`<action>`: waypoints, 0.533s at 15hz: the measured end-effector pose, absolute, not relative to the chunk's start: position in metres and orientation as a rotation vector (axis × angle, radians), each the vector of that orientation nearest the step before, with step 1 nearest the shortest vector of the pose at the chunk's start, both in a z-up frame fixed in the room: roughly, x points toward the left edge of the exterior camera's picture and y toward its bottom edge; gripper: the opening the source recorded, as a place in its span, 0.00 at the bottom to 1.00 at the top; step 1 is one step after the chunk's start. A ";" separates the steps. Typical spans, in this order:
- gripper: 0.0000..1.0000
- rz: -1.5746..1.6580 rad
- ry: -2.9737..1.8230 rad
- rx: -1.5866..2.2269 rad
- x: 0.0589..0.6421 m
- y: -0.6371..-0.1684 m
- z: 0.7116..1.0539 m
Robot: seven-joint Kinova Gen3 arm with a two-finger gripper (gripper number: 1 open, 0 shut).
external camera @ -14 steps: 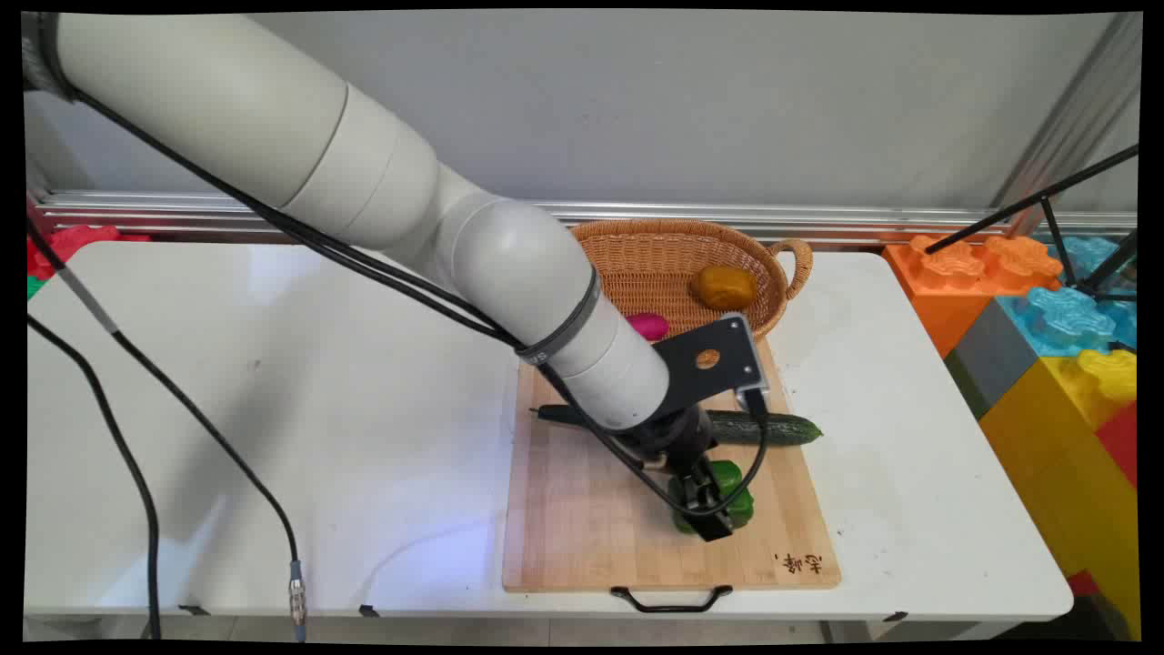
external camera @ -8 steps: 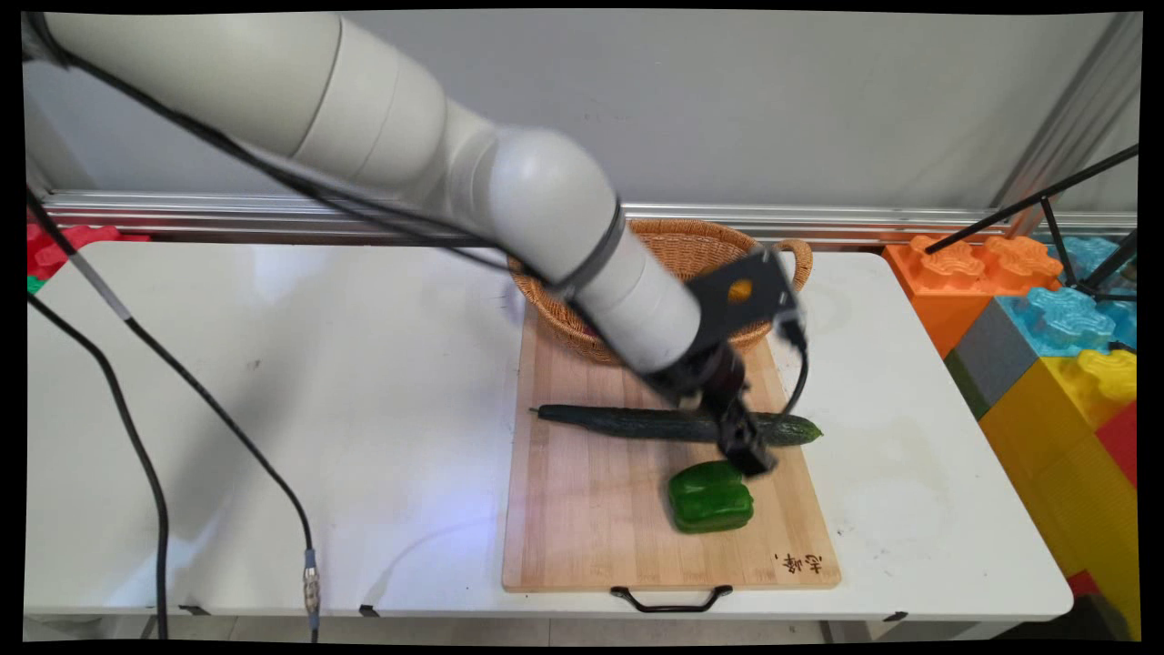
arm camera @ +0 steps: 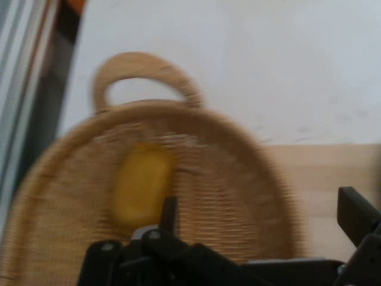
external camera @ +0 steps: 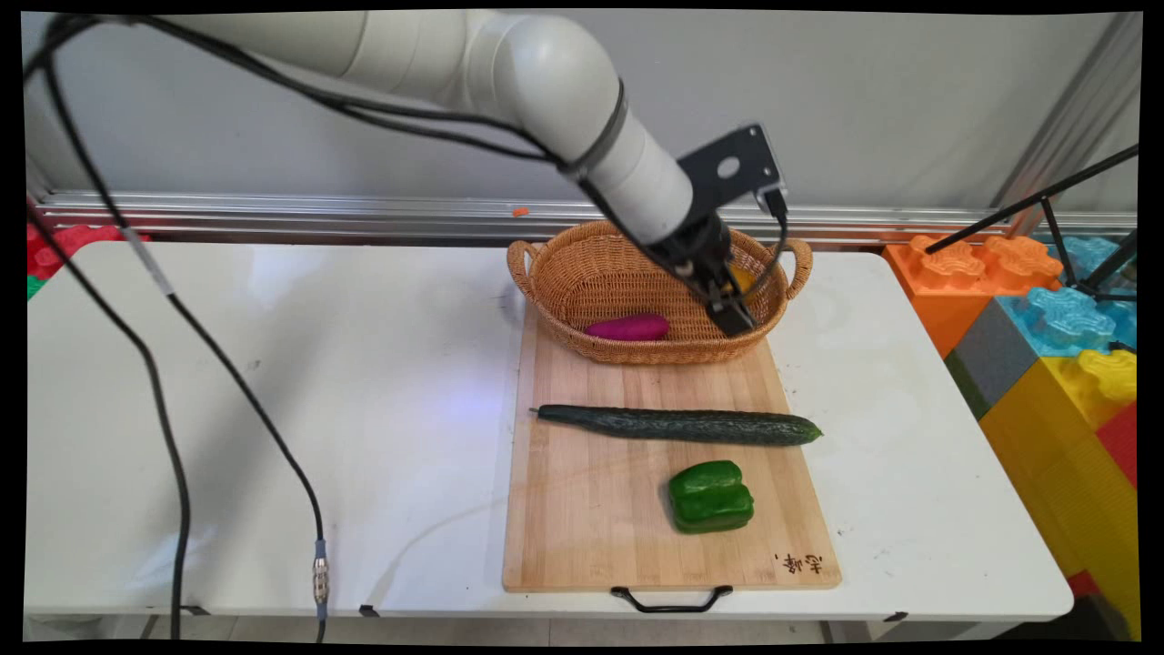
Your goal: Pick up the potato from the vegetable basket
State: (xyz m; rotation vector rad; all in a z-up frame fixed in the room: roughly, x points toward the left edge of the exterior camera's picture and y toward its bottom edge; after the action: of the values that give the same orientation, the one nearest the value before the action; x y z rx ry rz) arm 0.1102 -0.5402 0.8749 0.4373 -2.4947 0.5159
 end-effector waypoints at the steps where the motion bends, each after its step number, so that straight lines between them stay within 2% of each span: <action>1: 1.00 0.554 -2.511 0.412 0.115 -0.556 0.873; 8: 1.00 0.644 -2.556 0.342 0.121 -0.615 0.846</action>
State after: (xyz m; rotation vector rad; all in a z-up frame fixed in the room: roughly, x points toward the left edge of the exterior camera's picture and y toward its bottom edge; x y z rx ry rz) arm 0.1205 -0.6154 0.8464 0.3415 -2.5557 0.6443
